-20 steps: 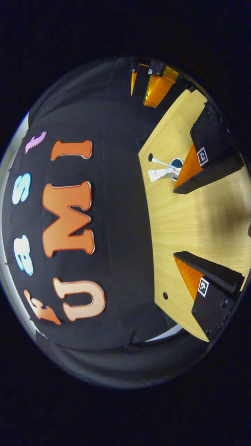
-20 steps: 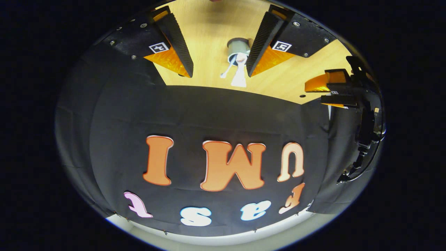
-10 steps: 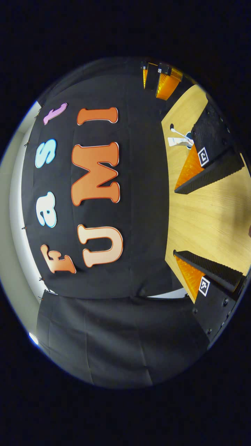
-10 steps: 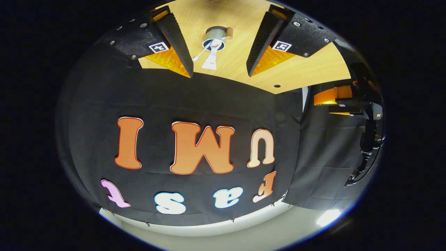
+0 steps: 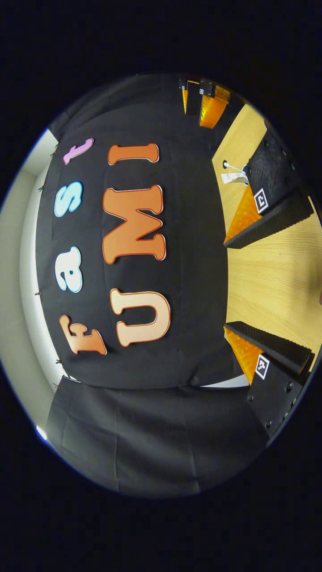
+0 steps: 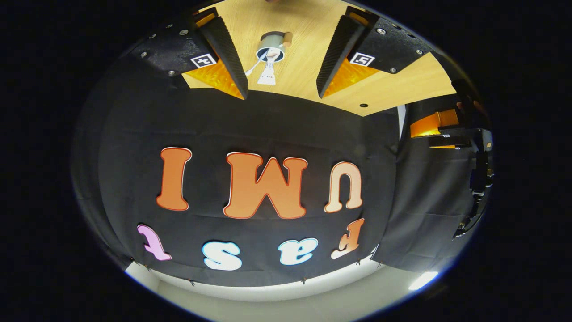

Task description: Put the toothbrush and toothpaste on the desktop into the cup, then pick up the cup and place it on the coaster on the desktop.

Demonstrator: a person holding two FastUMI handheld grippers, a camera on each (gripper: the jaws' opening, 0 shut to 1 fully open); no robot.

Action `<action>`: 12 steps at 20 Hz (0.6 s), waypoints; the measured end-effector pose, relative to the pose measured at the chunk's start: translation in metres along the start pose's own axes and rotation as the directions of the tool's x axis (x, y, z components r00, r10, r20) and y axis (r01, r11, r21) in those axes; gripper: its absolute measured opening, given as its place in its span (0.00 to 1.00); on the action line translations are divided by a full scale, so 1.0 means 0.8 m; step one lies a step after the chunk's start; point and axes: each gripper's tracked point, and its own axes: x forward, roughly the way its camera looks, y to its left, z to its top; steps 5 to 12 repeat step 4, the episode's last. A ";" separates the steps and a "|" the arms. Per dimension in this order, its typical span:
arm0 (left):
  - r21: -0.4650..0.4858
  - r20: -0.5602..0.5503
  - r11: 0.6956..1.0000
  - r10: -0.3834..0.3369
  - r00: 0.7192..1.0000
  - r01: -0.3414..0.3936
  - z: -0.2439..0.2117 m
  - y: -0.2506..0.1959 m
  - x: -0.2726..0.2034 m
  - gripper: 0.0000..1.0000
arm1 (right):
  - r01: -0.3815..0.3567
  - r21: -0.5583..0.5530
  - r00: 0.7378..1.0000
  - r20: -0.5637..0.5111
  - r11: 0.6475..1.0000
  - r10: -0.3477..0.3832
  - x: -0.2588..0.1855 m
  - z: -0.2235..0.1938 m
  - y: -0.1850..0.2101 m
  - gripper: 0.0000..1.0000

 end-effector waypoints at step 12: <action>-0.028 0.002 0.998 -0.058 0.998 0.058 -0.005 0.017 0.026 0.98 | 0.085 -0.018 0.996 -0.017 0.996 -0.085 -0.001 0.004 -0.001 0.94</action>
